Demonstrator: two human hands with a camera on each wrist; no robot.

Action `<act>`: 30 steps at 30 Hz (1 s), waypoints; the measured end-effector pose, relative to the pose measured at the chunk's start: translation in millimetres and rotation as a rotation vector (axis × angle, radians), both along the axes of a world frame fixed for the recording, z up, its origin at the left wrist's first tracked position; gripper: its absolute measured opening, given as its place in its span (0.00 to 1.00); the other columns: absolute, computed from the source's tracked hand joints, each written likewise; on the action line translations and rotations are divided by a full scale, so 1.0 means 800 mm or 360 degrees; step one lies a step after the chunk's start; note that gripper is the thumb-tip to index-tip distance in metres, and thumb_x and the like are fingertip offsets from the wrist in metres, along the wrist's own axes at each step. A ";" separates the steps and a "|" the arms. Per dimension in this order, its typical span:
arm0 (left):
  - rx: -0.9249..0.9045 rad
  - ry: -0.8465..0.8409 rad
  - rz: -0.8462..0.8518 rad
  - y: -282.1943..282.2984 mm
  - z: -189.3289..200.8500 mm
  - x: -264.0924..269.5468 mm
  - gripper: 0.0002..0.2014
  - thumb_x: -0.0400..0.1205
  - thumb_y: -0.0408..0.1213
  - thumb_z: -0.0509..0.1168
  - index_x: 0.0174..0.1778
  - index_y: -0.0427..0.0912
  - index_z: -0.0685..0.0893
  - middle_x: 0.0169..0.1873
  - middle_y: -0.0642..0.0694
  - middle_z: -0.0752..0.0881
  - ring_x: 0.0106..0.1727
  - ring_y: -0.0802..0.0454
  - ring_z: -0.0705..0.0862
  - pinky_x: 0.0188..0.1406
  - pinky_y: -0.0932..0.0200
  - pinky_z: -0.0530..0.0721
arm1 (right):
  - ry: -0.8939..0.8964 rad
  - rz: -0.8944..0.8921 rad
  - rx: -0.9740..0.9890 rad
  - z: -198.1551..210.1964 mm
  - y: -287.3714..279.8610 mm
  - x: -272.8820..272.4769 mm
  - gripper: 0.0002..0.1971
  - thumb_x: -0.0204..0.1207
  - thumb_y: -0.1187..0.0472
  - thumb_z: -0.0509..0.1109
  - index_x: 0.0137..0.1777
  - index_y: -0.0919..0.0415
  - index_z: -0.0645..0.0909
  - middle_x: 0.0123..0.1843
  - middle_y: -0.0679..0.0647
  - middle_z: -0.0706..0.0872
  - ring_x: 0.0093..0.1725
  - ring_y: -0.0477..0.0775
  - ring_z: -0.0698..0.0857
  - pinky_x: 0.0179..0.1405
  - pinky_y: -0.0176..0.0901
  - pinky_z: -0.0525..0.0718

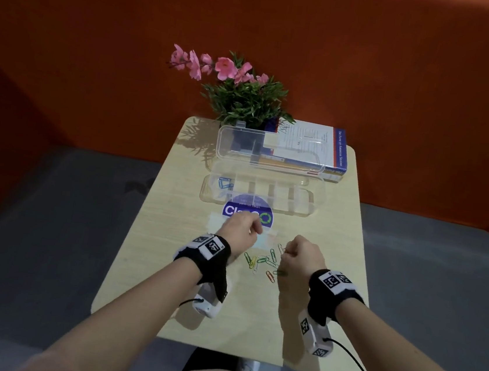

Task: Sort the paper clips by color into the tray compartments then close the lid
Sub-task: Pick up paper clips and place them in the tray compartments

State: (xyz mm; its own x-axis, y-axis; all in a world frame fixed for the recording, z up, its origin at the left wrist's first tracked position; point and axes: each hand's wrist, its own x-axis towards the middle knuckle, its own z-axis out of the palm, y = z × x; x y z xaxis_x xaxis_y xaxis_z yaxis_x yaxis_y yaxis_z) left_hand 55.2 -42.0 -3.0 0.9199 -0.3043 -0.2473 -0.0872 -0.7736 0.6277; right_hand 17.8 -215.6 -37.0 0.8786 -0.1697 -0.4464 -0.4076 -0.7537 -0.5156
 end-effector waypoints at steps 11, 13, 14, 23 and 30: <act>0.0313 0.0125 -0.0540 -0.028 -0.028 -0.054 0.10 0.76 0.26 0.66 0.52 0.39 0.82 0.52 0.39 0.86 0.54 0.40 0.84 0.51 0.50 0.82 | 0.0237 0.0199 -0.0123 0.023 -0.002 0.004 0.15 0.74 0.63 0.61 0.52 0.62 0.87 0.56 0.59 0.90 0.57 0.62 0.86 0.52 0.44 0.82; 0.0357 0.0031 -0.0620 -0.032 -0.029 -0.056 0.08 0.78 0.27 0.65 0.53 0.37 0.81 0.54 0.37 0.84 0.54 0.38 0.83 0.53 0.47 0.82 | 0.0216 0.0128 -0.0131 0.024 -0.005 0.000 0.14 0.75 0.63 0.60 0.55 0.64 0.83 0.58 0.60 0.87 0.59 0.63 0.84 0.54 0.46 0.80; 0.0384 -0.0012 -0.0658 -0.033 -0.031 -0.056 0.07 0.79 0.28 0.64 0.52 0.36 0.81 0.54 0.37 0.84 0.55 0.37 0.83 0.54 0.46 0.82 | 0.0209 0.0085 -0.0120 0.022 -0.008 -0.002 0.14 0.75 0.61 0.60 0.56 0.64 0.81 0.59 0.61 0.86 0.59 0.63 0.83 0.55 0.47 0.80; 0.0645 -0.0233 -0.0868 -0.037 -0.036 -0.053 0.06 0.83 0.30 0.63 0.52 0.31 0.81 0.53 0.34 0.81 0.52 0.34 0.84 0.48 0.45 0.81 | 0.0195 -0.0623 0.0668 0.028 -0.025 -0.004 0.07 0.65 0.63 0.66 0.28 0.62 0.75 0.28 0.58 0.77 0.30 0.59 0.75 0.32 0.45 0.73; 0.0421 -0.0118 -0.0505 -0.023 -0.036 -0.043 0.09 0.84 0.31 0.60 0.53 0.32 0.83 0.54 0.35 0.82 0.54 0.36 0.83 0.53 0.47 0.81 | 0.0162 -0.1039 0.1571 0.048 -0.019 -0.003 0.06 0.71 0.77 0.60 0.35 0.70 0.73 0.31 0.66 0.80 0.23 0.56 0.80 0.22 0.38 0.80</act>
